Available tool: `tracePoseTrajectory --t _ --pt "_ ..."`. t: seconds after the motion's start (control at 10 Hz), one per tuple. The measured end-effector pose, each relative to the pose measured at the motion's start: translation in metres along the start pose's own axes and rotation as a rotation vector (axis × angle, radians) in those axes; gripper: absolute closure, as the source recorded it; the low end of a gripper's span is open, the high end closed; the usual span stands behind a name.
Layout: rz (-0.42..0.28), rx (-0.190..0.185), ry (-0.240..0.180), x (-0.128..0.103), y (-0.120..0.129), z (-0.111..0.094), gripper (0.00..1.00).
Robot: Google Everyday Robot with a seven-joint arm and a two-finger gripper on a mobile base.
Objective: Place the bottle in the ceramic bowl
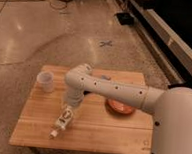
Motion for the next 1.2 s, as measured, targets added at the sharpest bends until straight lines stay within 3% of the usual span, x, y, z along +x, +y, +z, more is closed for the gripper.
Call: tracePoseTrajectory --t 0.3,1.2 --pt "-0.109 -0.018 -0.059 -0.034 -0.03 0.02 0.35" --pt "-0.106 -0.02 -0.058 -0.032 -0.028 0.02 0.35"
